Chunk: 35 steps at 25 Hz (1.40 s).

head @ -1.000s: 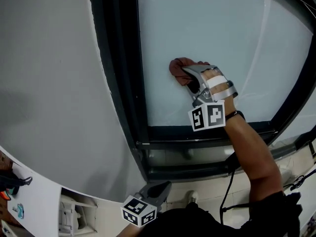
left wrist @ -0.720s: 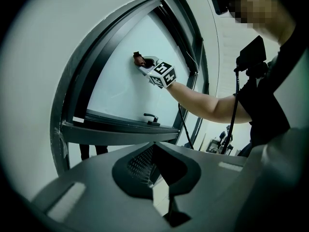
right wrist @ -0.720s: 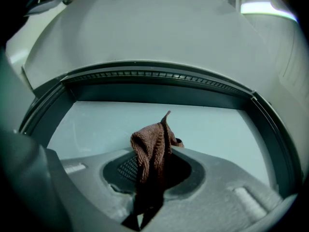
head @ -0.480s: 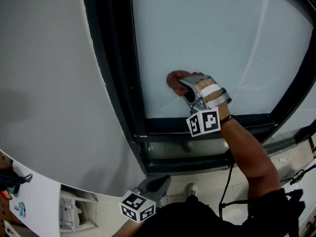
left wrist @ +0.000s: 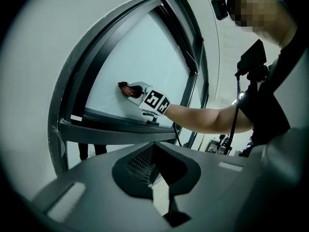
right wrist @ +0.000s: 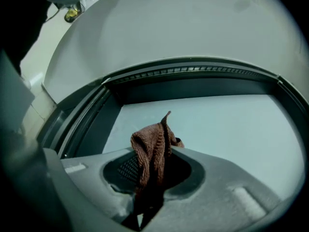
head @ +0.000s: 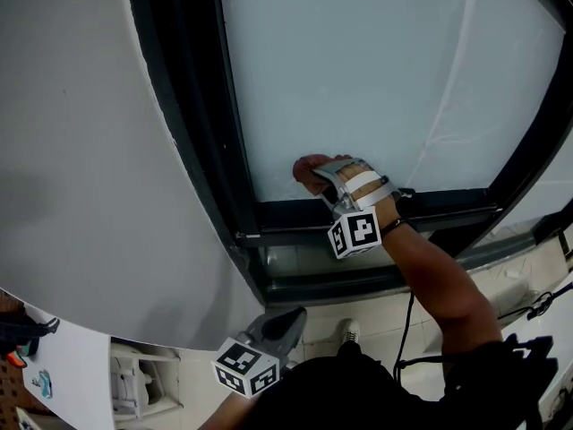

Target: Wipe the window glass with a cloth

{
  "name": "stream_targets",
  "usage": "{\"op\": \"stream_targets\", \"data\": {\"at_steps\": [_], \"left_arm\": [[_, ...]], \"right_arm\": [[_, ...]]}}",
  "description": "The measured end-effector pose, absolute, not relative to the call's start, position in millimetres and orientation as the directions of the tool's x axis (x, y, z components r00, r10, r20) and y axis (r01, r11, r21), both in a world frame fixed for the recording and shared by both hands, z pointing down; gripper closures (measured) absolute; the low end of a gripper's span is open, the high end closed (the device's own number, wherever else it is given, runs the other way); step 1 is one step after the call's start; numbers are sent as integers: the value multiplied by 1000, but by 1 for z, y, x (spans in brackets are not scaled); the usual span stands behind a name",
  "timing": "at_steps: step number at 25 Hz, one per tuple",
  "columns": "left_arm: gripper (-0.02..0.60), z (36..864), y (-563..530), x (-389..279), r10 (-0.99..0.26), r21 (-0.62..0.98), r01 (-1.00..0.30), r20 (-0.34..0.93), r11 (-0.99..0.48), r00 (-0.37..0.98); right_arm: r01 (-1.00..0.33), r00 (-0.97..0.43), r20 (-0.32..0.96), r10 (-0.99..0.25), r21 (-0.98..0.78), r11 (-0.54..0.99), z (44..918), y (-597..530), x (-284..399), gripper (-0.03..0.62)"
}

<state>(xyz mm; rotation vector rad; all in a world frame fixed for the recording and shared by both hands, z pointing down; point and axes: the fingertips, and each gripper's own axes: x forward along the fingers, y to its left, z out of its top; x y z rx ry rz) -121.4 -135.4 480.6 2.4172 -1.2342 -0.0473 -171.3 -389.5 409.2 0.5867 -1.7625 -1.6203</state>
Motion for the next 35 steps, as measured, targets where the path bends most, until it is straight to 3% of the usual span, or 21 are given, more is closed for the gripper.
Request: {"op": "stream_targets", "data": {"at_steps": [26,32,35], "left_arm": [[565,476,-138,-129,-783,386,-772,172,-505,598],[565,473,-139,-117,-766,379,-756,163,-533,622],[565,476,-140,-114,-755,370,-750,164,-549,634]], "right_arm": [[284,-627,428,-651,904,320,523,-393,-181,519],[265,-623,418,-661,908,324,508,-382,-175,522],[193,-657,341,-672,938,287,474,-375,-169,522]]}}
